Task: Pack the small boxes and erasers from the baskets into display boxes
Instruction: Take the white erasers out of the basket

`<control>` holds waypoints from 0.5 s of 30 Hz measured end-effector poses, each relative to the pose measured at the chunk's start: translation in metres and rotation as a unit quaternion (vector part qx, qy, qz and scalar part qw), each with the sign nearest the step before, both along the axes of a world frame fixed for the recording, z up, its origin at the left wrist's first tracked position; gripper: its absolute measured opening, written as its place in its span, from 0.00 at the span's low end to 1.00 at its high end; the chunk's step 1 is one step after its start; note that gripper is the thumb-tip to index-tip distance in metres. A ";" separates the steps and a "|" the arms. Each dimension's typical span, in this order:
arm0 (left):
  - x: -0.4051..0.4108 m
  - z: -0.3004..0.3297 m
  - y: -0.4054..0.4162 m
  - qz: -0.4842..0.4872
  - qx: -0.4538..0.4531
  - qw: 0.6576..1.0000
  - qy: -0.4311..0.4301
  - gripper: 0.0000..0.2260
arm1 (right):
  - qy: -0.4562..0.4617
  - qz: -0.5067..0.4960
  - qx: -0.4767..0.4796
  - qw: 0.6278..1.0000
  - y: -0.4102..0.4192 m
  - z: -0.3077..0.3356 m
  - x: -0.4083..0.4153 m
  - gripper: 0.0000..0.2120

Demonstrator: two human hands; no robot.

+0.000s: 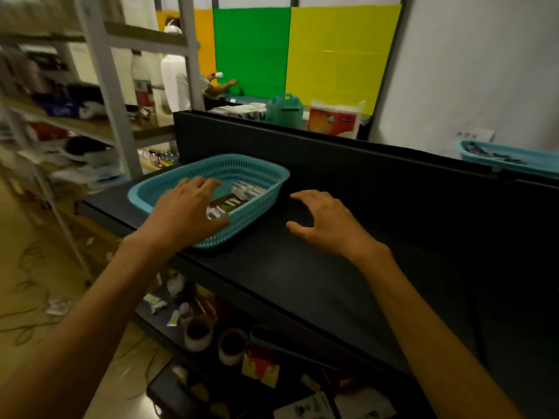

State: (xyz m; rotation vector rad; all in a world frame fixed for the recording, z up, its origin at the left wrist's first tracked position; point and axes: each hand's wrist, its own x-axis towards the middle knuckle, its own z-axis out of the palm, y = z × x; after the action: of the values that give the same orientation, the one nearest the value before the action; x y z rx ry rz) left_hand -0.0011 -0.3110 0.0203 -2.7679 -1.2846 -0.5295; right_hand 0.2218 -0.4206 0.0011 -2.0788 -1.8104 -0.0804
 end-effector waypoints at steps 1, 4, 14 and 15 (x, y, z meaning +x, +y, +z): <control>-0.004 0.001 0.019 0.003 -0.011 1.000 0.005 0.33 | 0.007 -0.002 -0.002 1.000 0.019 0.001 -0.004 0.31; -0.010 0.000 0.071 -0.005 -0.034 0.999 0.016 0.33 | 0.018 -0.007 -0.002 1.000 0.072 0.001 -0.012 0.31; 0.020 -0.008 0.200 -0.106 -0.089 0.989 0.042 0.35 | 0.051 -0.066 -0.052 0.995 0.185 -0.006 -0.013 0.34; 0.025 -0.011 0.212 -0.119 -0.091 0.988 0.046 0.35 | 0.048 -0.074 -0.056 0.995 0.194 -0.007 -0.012 0.35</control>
State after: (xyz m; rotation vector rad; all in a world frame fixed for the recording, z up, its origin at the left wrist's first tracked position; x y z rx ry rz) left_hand 0.0240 -0.0989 0.0096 -3.0774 -1.0383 -0.3017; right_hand 0.2095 -0.2269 -0.0060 -2.2527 -1.6382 0.0820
